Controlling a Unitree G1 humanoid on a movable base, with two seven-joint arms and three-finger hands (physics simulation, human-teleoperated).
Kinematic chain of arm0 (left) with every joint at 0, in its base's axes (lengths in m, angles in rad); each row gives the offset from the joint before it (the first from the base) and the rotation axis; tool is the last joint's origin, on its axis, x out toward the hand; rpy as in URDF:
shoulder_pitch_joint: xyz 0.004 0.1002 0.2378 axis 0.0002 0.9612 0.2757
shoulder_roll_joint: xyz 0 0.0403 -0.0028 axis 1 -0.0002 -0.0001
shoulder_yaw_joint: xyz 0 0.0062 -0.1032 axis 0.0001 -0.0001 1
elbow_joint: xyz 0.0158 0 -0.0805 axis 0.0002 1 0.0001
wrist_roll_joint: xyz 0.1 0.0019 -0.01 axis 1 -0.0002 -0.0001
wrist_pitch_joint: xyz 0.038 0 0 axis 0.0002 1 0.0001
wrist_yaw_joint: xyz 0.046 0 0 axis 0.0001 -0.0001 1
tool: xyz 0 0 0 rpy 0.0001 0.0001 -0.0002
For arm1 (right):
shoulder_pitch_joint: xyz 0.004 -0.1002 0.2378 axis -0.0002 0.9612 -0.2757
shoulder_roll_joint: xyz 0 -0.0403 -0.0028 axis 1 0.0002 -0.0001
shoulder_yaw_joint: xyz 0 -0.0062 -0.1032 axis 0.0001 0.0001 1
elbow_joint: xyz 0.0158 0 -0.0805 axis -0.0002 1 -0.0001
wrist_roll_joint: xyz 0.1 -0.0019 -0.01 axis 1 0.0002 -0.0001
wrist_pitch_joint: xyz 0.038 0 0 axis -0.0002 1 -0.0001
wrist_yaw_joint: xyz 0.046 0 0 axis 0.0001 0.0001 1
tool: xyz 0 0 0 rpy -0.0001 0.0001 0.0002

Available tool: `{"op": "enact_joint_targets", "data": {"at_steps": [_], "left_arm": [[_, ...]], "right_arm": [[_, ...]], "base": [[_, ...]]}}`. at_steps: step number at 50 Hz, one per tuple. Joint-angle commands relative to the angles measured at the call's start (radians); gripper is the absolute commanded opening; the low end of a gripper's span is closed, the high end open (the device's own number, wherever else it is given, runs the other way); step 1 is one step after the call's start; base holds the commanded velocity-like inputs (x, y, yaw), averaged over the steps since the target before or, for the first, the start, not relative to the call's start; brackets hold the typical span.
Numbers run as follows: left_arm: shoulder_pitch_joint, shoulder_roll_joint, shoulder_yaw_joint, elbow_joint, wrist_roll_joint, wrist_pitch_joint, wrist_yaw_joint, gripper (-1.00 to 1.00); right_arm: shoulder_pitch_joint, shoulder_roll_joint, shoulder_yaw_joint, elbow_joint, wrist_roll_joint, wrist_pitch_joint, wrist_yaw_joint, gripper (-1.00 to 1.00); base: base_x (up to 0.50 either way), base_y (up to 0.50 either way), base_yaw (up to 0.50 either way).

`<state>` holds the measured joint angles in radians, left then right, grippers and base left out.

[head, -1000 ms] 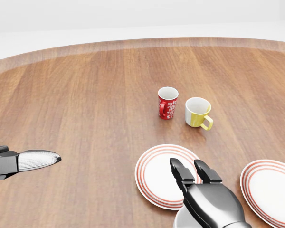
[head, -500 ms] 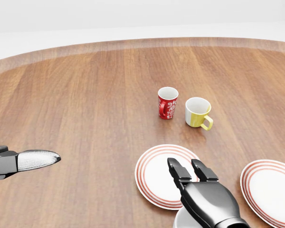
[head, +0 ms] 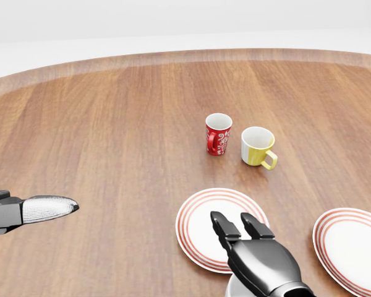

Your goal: Put the white mug on the left plate.

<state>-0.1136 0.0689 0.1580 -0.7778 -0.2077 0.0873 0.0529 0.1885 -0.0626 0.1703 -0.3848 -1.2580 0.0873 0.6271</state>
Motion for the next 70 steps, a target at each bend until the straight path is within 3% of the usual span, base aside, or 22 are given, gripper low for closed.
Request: {"op": "enact_joint_targets", "data": {"at_steps": [1, 43, 70], "left_arm": [[0.0, 0.0, 0.001, 0.0, 0.0, 0.0, 0.0, 1.0], [0.001, -0.002, -0.003, 0.005, 0.004, 0.0, 0.001, 1.0], [-0.004, 0.002, 0.003, 0.015, 0.0, 0.0, 0.003, 1.0]], "right_arm": [[-0.002, -0.003, 0.011, 0.025, 0.01, 0.0, -0.006, 1.0], [-0.024, -0.024, 0.007, 0.223, -0.019, 0.0, -0.132, 1.0], [-0.059, -0.022, 0.013, 0.307, -0.029, -0.032, -0.142, 1.0]], "base": [[0.0, 0.0, 0.0], [0.0, 0.0, 0.0], [0.0, 0.0, 0.0]]}}
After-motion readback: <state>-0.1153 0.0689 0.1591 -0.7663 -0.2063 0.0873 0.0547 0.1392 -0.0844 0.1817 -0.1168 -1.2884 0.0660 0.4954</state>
